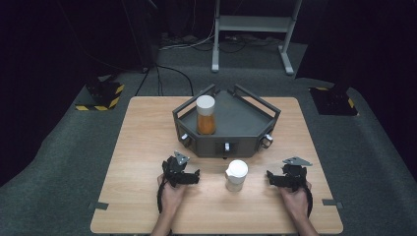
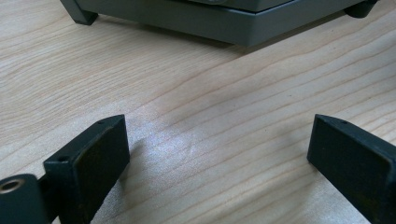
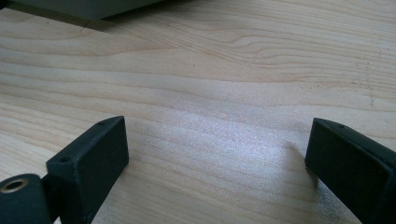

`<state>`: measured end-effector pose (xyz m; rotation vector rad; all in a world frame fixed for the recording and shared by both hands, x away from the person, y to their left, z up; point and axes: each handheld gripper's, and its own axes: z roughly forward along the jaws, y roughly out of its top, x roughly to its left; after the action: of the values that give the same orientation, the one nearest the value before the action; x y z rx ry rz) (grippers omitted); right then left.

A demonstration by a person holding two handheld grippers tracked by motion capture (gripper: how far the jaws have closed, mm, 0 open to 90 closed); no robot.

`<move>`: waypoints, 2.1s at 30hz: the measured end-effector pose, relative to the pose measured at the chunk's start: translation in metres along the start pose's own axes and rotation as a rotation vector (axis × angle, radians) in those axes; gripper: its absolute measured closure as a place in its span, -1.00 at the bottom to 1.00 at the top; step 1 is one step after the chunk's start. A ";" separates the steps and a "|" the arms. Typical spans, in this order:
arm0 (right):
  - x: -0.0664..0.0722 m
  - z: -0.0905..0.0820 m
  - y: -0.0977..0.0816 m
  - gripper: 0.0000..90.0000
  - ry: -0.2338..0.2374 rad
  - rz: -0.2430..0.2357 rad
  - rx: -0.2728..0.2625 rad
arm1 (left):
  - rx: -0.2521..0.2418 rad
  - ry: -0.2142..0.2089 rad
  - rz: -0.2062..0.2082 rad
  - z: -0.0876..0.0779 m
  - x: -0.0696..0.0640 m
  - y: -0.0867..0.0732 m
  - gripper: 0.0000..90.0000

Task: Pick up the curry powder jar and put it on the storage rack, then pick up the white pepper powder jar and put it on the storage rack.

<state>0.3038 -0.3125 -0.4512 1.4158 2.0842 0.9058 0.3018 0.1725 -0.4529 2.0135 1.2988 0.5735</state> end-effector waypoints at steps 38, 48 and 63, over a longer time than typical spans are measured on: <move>-0.007 -0.010 -0.008 -0.87 0.073 -0.010 -0.021 | -0.001 0.004 0.001 0.000 -0.001 0.000 -0.87; -0.003 -0.024 -0.012 -0.85 0.157 -0.067 -0.050 | -0.001 0.004 0.001 0.000 -0.001 0.000 -0.87; 0.006 -0.029 -0.017 -0.85 0.285 -0.137 -0.057 | -0.001 0.004 0.000 0.000 -0.001 0.000 -0.87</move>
<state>0.2708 -0.3185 -0.4438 1.1536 2.3081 1.1557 0.3014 0.1718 -0.4530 2.0127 1.3008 0.5779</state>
